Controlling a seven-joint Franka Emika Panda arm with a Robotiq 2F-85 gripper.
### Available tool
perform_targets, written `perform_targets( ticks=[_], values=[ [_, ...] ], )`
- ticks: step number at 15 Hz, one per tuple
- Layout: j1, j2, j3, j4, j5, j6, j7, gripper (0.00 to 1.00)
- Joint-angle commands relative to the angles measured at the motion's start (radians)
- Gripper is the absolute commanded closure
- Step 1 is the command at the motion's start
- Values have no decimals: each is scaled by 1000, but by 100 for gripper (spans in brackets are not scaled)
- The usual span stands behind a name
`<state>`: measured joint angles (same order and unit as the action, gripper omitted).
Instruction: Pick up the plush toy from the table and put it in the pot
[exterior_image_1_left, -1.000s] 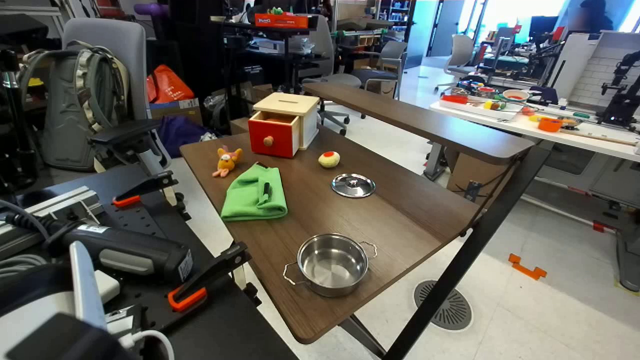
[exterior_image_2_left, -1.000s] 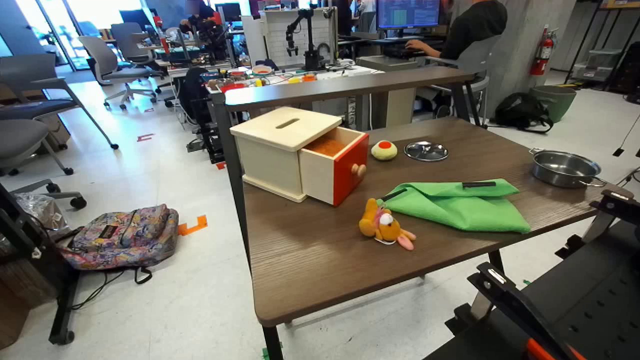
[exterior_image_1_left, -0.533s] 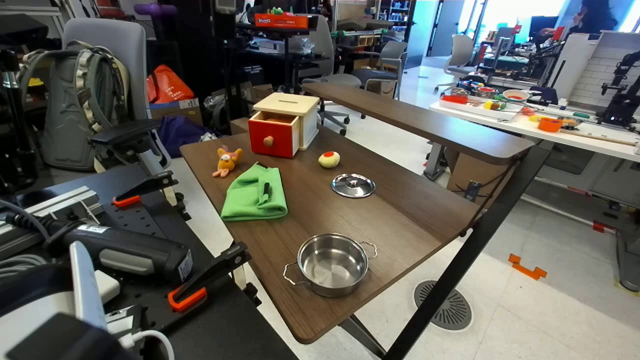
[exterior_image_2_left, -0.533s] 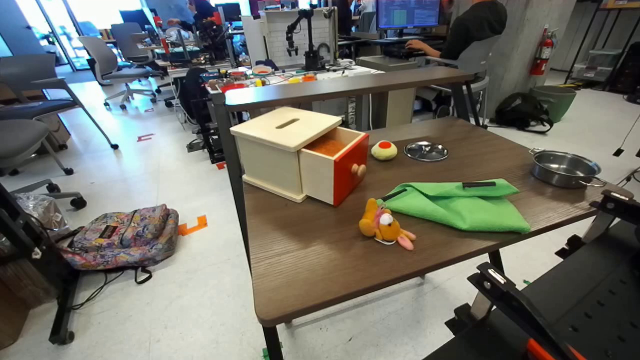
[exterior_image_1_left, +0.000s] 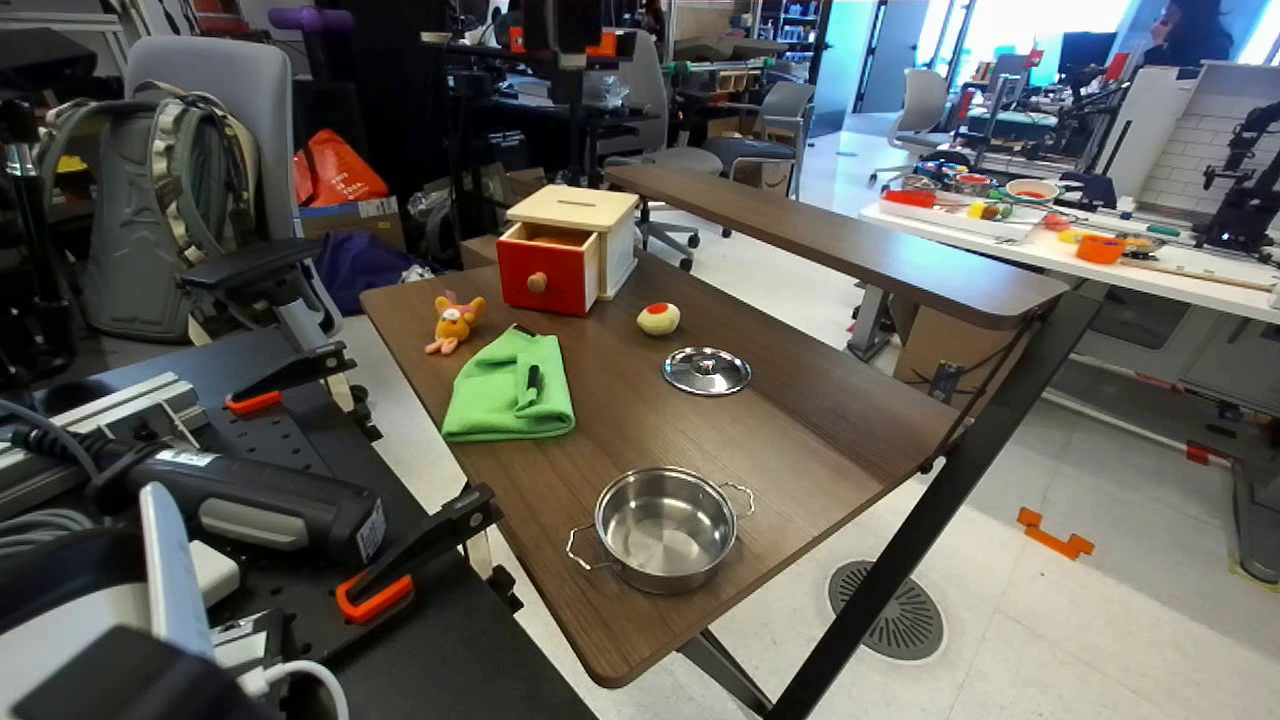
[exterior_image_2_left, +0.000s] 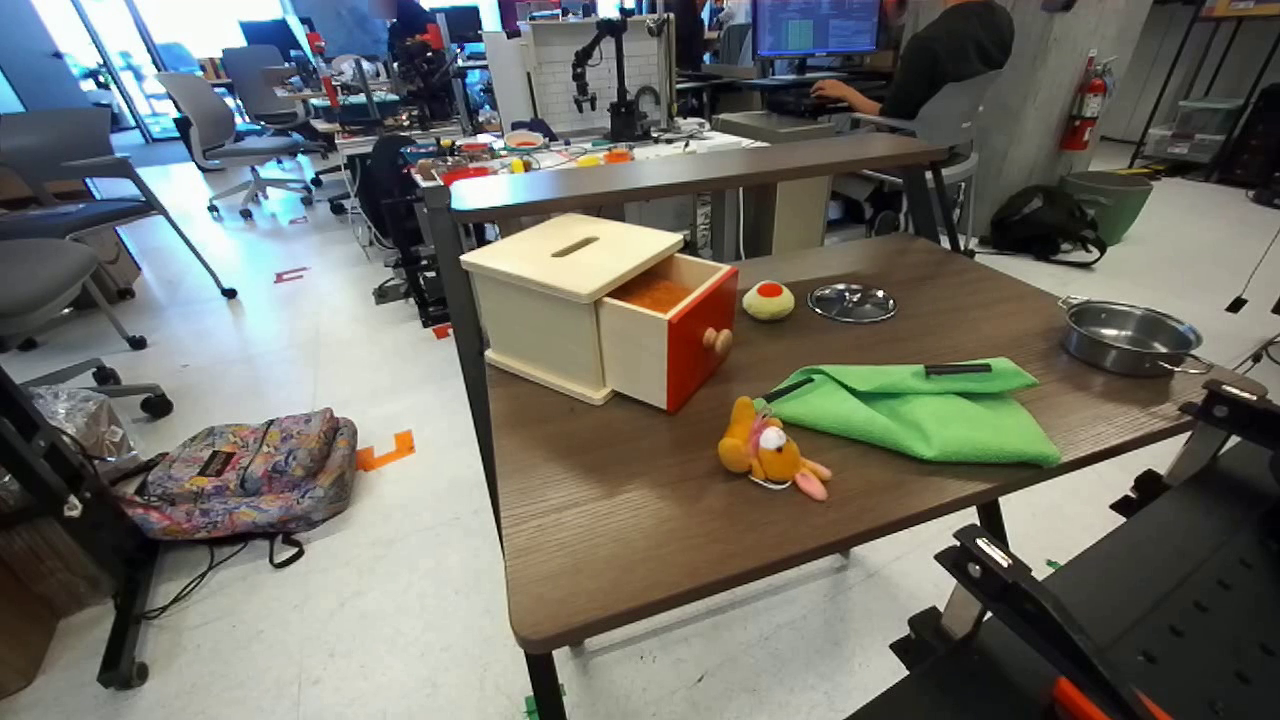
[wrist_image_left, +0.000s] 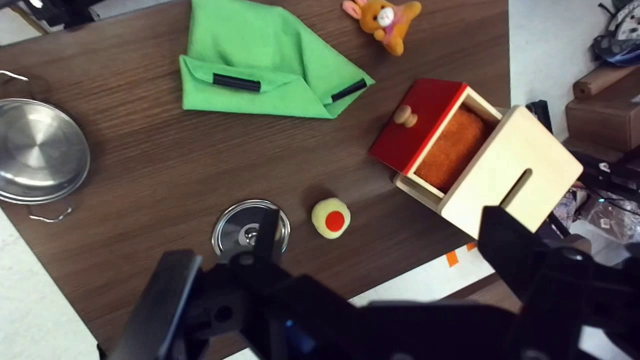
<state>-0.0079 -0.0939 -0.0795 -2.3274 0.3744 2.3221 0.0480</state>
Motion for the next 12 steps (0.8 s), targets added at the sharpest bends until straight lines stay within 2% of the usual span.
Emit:
perform_targets(
  ticks=[1,6,12],
  values=[
    [-6,198,18,179,45,21,56,0],
    [-9,426,15,343,-16,84,207,0],
    [24,638,0,450,-103,166,337,0]
  ],
)
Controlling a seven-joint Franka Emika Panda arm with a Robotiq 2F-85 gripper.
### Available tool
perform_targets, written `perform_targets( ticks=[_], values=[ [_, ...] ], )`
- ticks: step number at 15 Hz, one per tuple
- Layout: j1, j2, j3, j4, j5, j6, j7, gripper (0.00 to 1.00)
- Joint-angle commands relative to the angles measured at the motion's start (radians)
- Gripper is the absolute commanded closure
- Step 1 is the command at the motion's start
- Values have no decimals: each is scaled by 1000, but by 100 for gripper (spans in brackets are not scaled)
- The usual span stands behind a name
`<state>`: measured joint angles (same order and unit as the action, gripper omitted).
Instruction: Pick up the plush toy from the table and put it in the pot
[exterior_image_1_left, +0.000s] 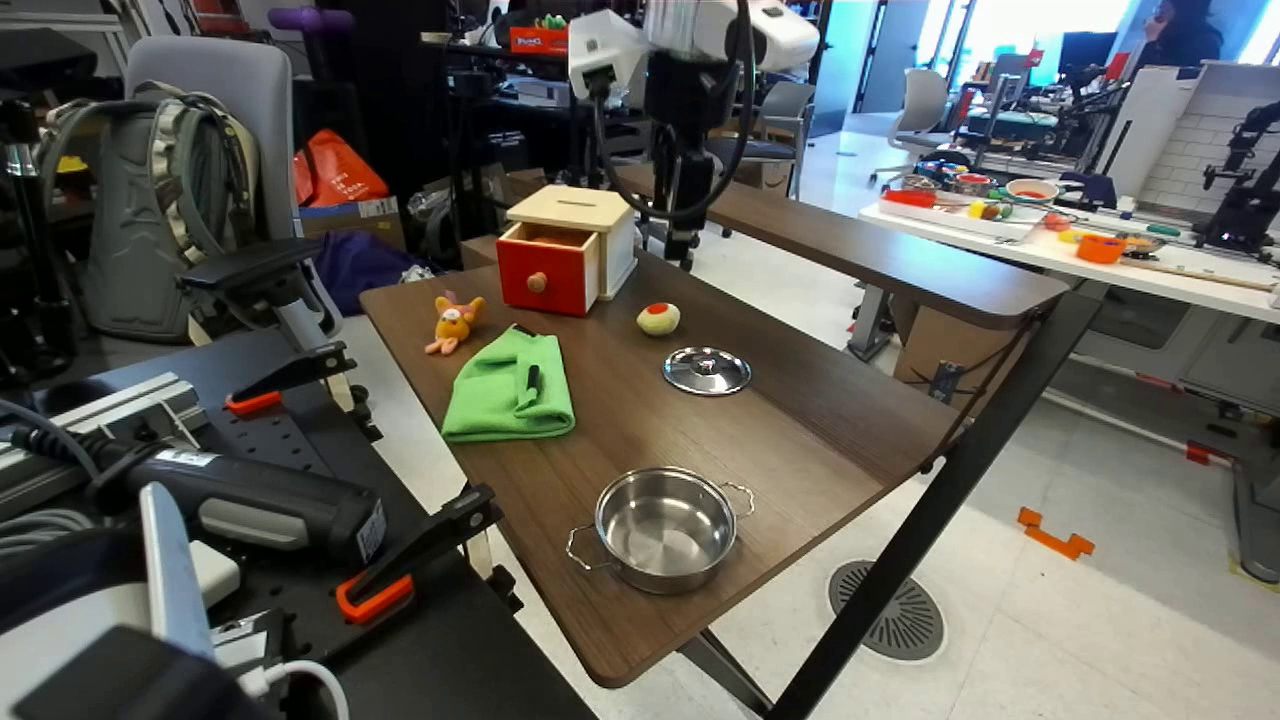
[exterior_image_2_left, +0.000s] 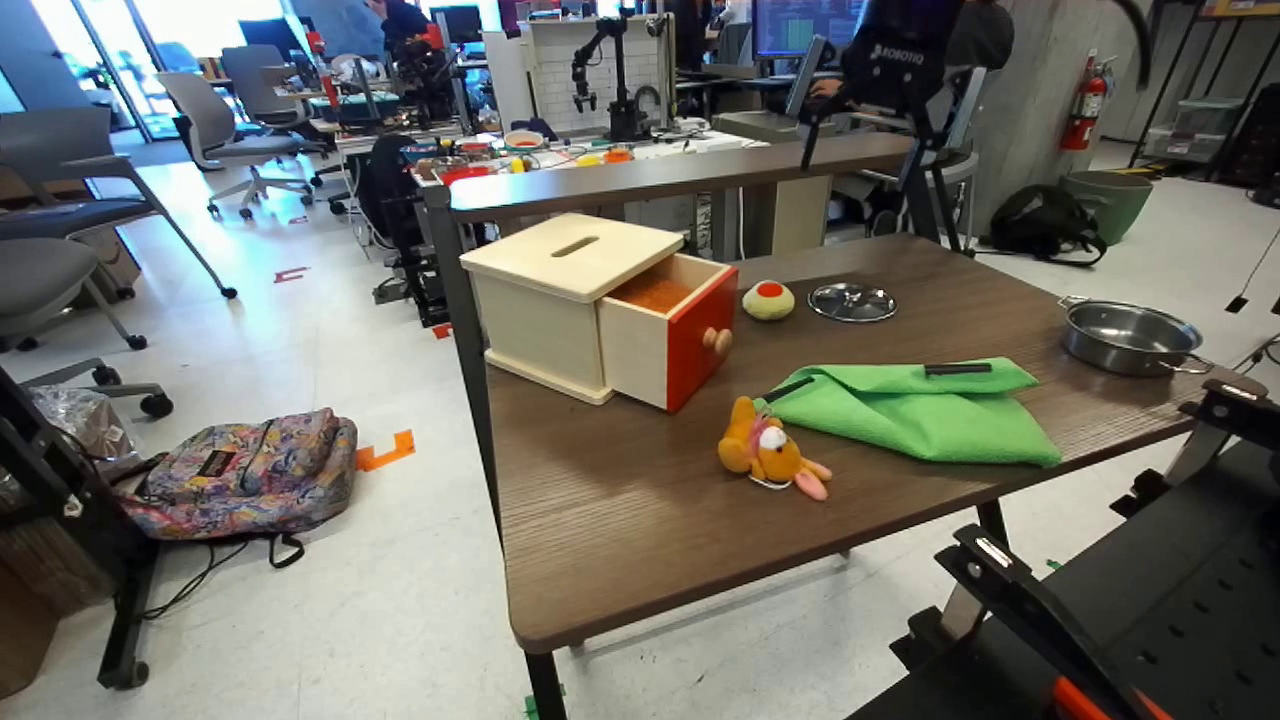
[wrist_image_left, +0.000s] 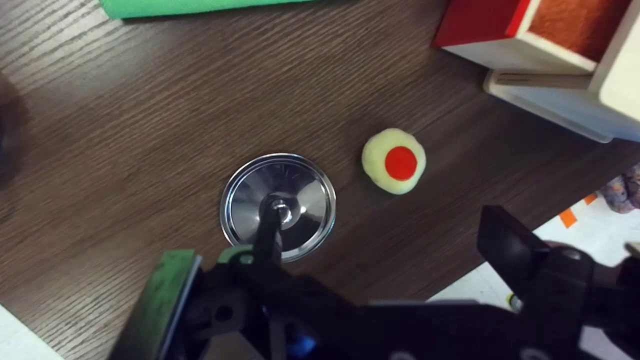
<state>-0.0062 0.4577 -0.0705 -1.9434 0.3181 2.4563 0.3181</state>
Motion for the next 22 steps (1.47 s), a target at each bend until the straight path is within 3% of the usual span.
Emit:
perform_targets(
  ticks=[1,9,22],
  values=[
    [28,113,-10,81,-61,35,79,0],
    [84,240,-11,180,-113,58,130,0],
    [107,388,-28,350,-120,42,186,0]
  ],
)
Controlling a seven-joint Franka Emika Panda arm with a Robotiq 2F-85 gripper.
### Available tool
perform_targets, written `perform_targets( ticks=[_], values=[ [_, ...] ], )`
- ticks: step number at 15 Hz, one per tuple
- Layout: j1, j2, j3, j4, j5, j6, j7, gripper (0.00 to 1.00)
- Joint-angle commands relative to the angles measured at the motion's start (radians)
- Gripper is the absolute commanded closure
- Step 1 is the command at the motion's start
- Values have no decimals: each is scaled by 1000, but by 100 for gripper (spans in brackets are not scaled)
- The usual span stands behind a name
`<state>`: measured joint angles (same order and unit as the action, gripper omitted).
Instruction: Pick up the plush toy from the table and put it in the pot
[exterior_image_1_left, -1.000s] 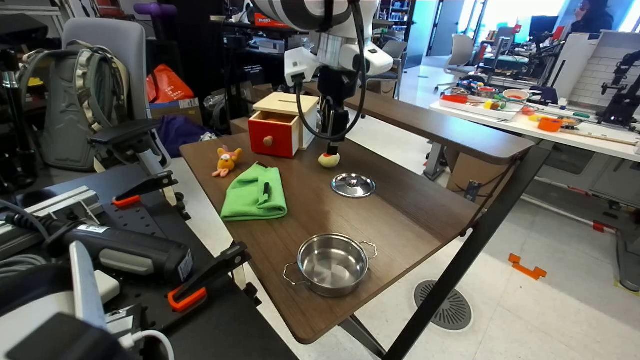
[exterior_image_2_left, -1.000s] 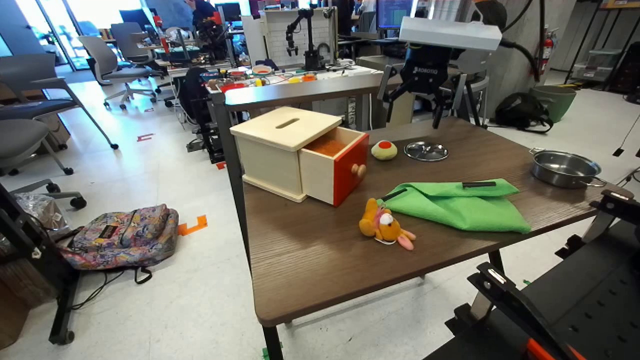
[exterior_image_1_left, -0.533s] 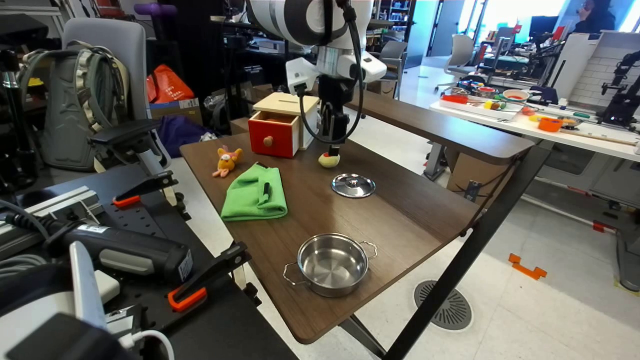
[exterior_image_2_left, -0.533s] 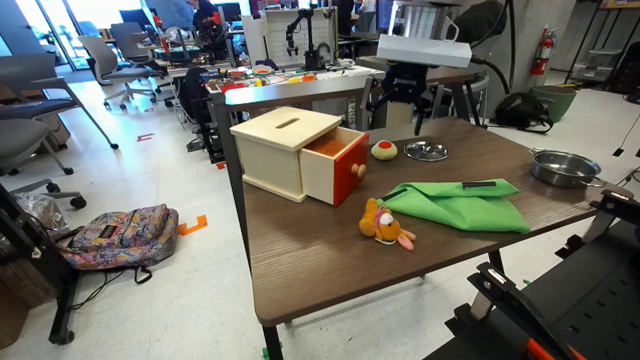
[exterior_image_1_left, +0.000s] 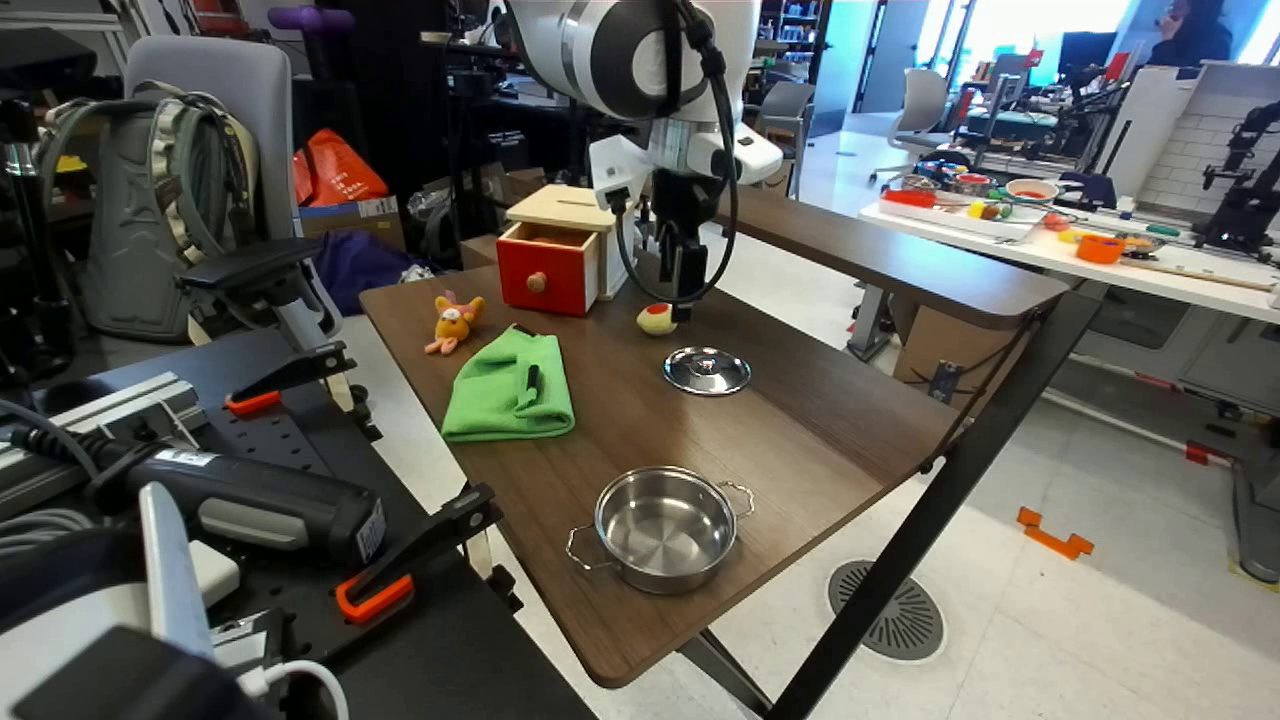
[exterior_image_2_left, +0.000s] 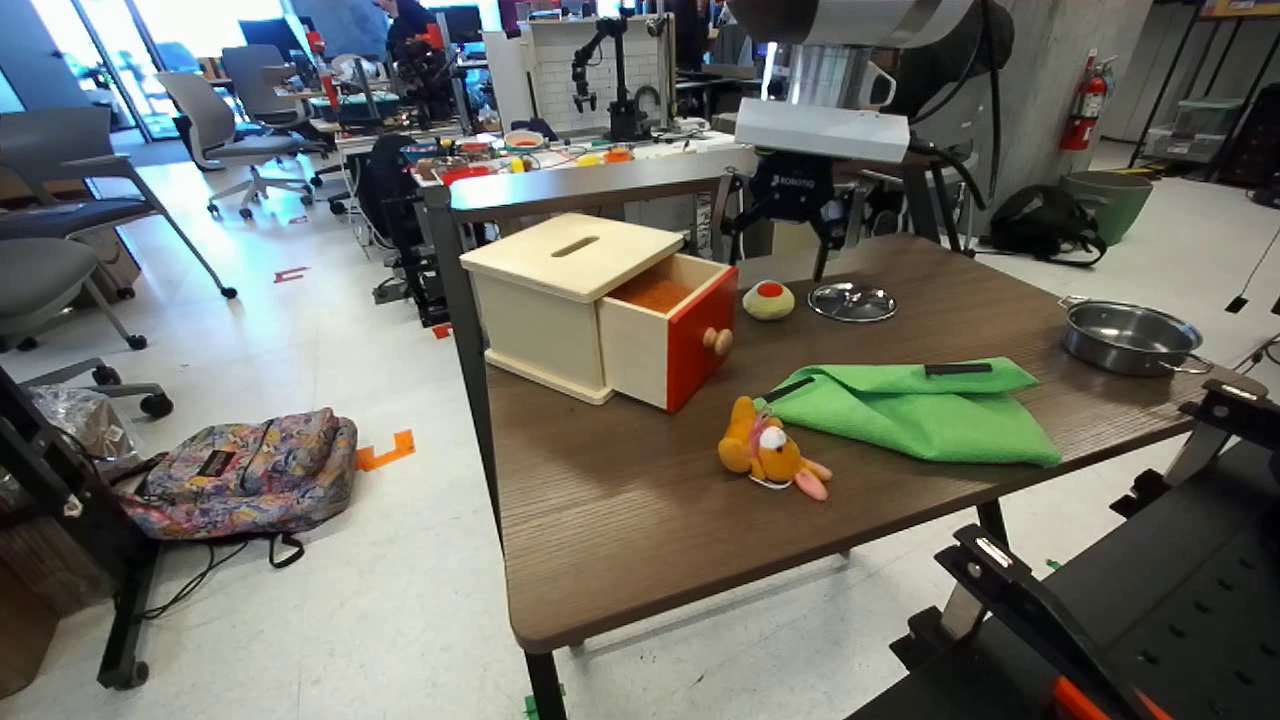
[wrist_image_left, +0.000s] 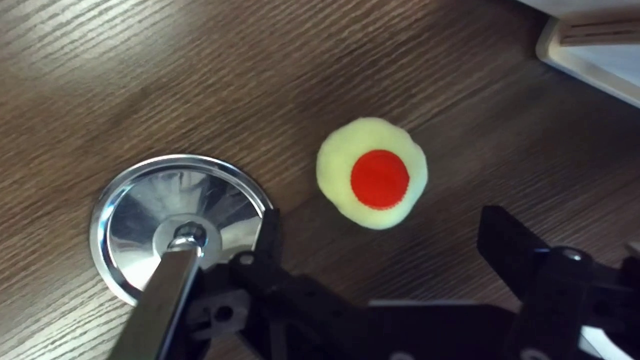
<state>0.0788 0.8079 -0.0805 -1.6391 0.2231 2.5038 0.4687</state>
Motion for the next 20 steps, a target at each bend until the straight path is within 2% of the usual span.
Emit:
perform_targets(
  ticks=[1,2,3,4,9,14,16,17,20],
  values=[
    [26,45,-20,50,-27,-11,40,0],
    [30,53,-22,52,-29,-12,42,0],
    [33,58,-25,54,-31,-13,45,25],
    [34,64,-24,60,-32,-23,44,28],
    [36,74,-19,69,-25,-55,45,66],
    [30,-7,-3,-12,-16,-64,18,100],
    [28,-70,2,-85,-16,-51,-5,95],
    [26,-112,6,-136,-16,-35,-20,98],
    [7,-234,16,-271,-9,-22,-74,97]
  ],
)
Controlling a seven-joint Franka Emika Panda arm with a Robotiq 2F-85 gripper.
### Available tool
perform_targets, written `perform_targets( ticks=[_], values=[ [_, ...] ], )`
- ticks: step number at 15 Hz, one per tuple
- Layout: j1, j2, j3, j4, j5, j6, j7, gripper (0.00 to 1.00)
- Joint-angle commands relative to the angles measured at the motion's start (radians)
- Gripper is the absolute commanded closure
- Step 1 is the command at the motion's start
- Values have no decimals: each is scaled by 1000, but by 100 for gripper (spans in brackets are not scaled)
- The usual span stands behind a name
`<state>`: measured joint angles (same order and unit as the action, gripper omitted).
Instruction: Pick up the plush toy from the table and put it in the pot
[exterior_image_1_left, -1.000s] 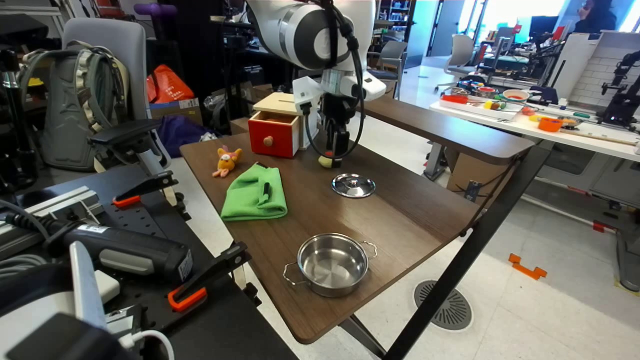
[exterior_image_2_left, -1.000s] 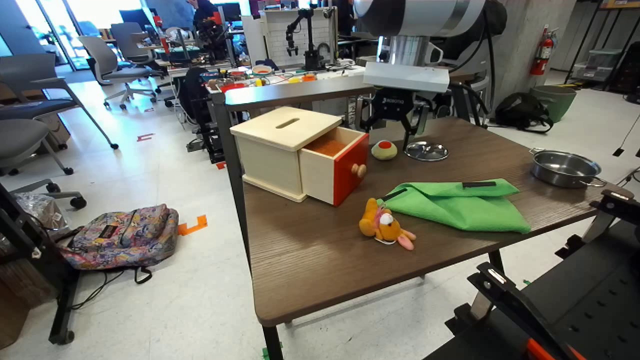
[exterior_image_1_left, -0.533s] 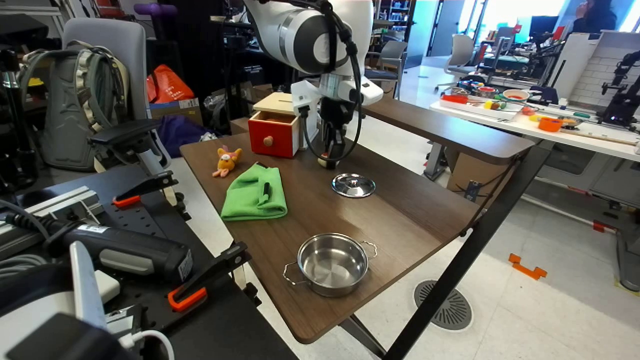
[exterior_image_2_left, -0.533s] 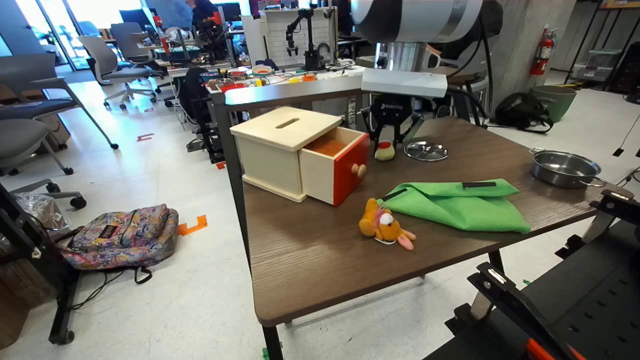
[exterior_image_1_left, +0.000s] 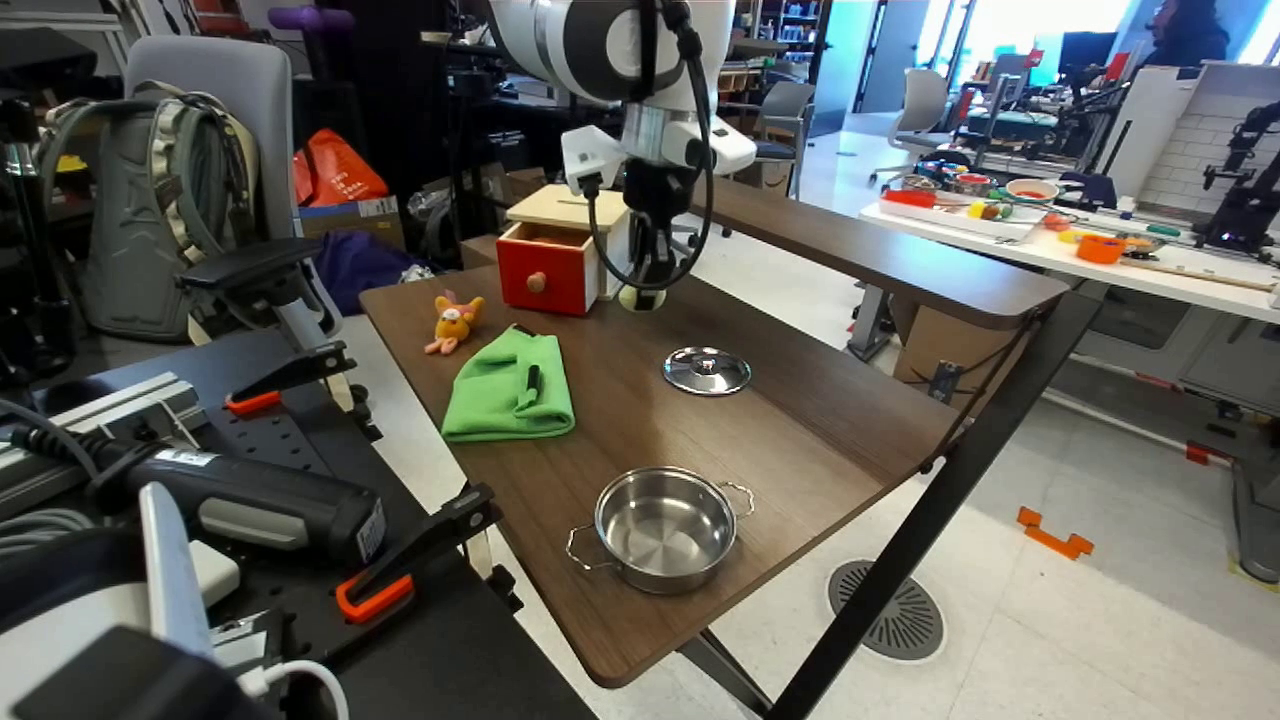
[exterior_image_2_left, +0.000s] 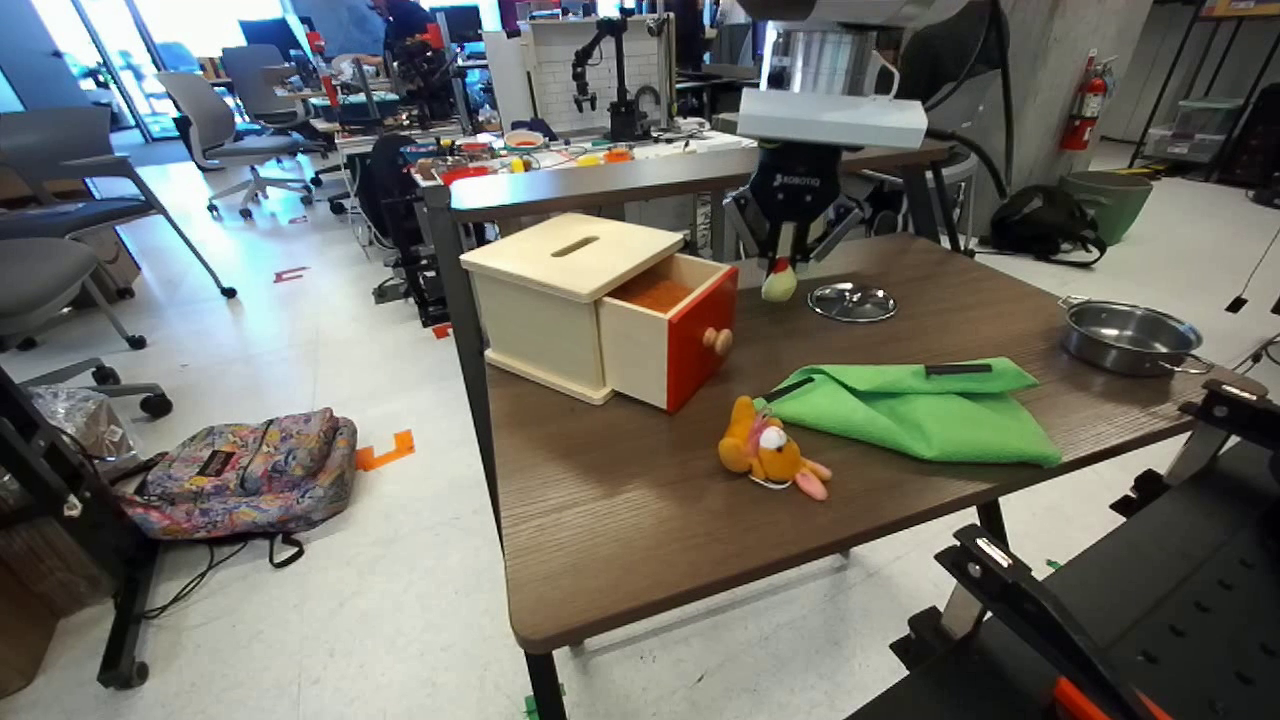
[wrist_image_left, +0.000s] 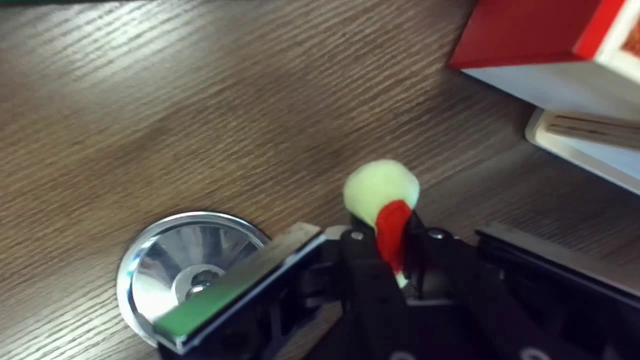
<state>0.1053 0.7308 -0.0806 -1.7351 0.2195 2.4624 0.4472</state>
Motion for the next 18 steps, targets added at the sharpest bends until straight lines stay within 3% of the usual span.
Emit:
perform_targets(
  ticks=[1,5,10,18],
  values=[
    [-25,-196,16,-215,-5,19,-68,96],
    [-71,-354,11,-370,7,33,-131,96],
    [-175,-470,1,-485,47,27,-236,96],
    [-336,-426,-37,-516,163,28,-407,96]
  ],
)
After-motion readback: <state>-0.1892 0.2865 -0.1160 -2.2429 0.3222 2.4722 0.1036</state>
